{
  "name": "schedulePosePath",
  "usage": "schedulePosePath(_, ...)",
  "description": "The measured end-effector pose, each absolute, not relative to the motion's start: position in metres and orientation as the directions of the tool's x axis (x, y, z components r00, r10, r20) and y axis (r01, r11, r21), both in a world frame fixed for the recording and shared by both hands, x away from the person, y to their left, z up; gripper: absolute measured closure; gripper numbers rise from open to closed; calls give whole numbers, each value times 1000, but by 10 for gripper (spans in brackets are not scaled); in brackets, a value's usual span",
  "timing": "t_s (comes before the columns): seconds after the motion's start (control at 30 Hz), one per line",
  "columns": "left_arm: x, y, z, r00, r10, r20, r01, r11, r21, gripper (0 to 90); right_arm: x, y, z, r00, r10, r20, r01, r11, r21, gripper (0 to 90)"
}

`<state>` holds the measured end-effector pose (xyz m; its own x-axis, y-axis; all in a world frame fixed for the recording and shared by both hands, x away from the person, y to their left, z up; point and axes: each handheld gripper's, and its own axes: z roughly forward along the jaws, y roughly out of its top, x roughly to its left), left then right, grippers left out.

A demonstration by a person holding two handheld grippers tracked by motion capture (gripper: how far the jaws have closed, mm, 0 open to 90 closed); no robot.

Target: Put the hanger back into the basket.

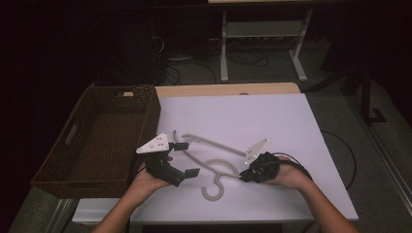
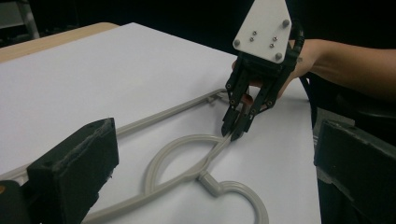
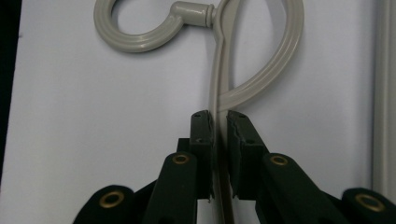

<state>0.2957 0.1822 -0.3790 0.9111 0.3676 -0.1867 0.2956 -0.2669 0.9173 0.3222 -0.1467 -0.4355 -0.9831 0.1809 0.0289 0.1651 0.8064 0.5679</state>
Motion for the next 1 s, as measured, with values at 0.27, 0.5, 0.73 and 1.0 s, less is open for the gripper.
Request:
schedulePosePath(0.27, 294, 183, -378, 912, 366, -183, 291, -265, 919, 0, 321, -157, -427, -968, 247, 48, 225, 761, 609, 596)
schedulePosePath(0.5, 294, 183, -378, 913, 366, -181, 290, -269, 918, 0, 328, -188, -409, -892, 448, 62, 370, 644, 669, 757)
schedulePosePath(0.73, 294, 182, -379, 913, 366, -181, 292, -274, 916, 0, 334, -194, -418, -857, 509, 85, 446, 648, 617, 893)
schedulePosePath(1.0, 293, 181, -380, 914, 363, -179, 289, -277, 916, 0, 338, -192, -434, -869, 493, 33, 429, 719, 547, 894)
